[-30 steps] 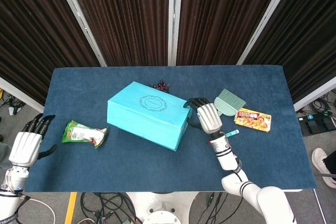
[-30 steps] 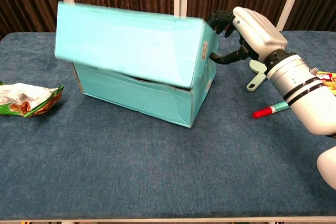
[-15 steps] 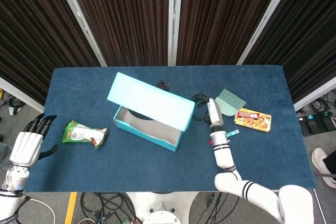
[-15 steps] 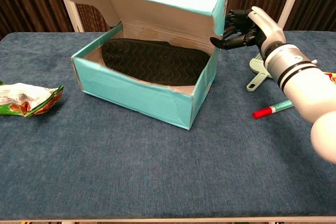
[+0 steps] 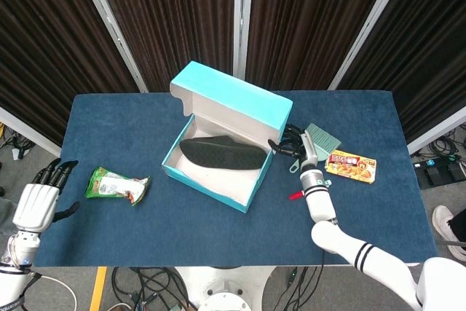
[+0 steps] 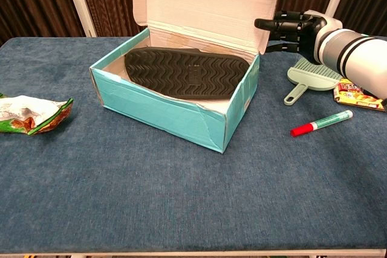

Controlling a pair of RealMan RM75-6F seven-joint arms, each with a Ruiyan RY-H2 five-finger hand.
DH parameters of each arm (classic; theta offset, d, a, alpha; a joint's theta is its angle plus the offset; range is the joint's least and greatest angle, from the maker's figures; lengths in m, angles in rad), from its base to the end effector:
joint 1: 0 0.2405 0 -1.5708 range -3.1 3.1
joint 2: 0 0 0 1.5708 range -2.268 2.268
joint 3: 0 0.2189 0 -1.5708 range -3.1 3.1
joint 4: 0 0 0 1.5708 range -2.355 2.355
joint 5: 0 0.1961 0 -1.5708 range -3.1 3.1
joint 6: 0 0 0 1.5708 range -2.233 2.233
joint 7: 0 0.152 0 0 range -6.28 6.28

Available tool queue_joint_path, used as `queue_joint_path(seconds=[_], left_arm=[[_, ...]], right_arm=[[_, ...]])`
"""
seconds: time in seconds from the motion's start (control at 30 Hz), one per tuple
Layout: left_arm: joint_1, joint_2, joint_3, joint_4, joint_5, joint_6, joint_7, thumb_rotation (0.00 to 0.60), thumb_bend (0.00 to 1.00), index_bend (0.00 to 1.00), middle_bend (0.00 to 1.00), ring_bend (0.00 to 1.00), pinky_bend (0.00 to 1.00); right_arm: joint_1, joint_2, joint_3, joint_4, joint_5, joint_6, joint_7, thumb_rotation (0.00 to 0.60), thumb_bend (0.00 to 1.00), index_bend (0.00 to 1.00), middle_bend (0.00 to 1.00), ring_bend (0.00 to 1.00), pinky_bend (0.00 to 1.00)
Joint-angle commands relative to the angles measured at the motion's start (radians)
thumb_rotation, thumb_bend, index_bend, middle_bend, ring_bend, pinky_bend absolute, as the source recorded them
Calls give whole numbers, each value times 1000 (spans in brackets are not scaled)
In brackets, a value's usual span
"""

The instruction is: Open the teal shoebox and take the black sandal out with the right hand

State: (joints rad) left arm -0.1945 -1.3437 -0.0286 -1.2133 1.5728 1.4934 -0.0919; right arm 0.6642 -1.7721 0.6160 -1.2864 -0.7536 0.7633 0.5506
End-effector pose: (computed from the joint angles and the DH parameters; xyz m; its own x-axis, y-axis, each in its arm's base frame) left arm -0.2902 0.2172 0.1206 0.4726 -0.0425 0.8803 0.8668 -0.1579 -0.4730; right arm -0.1303 -0.3762 -0.0121 -0.8375 -0.1158 0.5340 -0.5423 0.2963 -0.7862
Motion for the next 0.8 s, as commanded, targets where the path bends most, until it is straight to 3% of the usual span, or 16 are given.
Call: queue_joint_path(seconds=[0.03,0.07,0.17,0.33,0.5,0.63,0.8], left_arm=[[-1,-2,2,3,3,-1,-1,600,179,100,152,74,245],[-1,-2,2,4,3,-1,-2,600,179,99,152,74,245],[-2,-4,1,7,2,-2,-6,600,179,99,151,74,245],[0,-4,6,10,3,-3,-4,600,179,99,152,74,245],[-1,-5,5,8,3,-5,-2,600,179,100,151,74,245],[-1,-5,5,6,4,-6,-1,600,179,100,152,74,246],[-1,-5,6,6,3,-6,-2,600,179,100,152,74,246]], right_arm=[[-12,49,44,-33,77,-108,73,600,31,289,378,184,270],[-15,60,53,-36,83,-136,91,600,15,180,302,113,196],[-26,87,91,-32,102,-220,161,600,0,28,195,16,125],[-51,89,156,-7,42,-282,265,600,0,0,151,0,98],[-68,83,162,16,-19,-295,305,600,0,0,137,0,74],[-85,66,139,10,-113,-182,274,600,0,0,127,0,38],[-114,12,96,-4,-301,95,244,600,0,0,100,0,8]])
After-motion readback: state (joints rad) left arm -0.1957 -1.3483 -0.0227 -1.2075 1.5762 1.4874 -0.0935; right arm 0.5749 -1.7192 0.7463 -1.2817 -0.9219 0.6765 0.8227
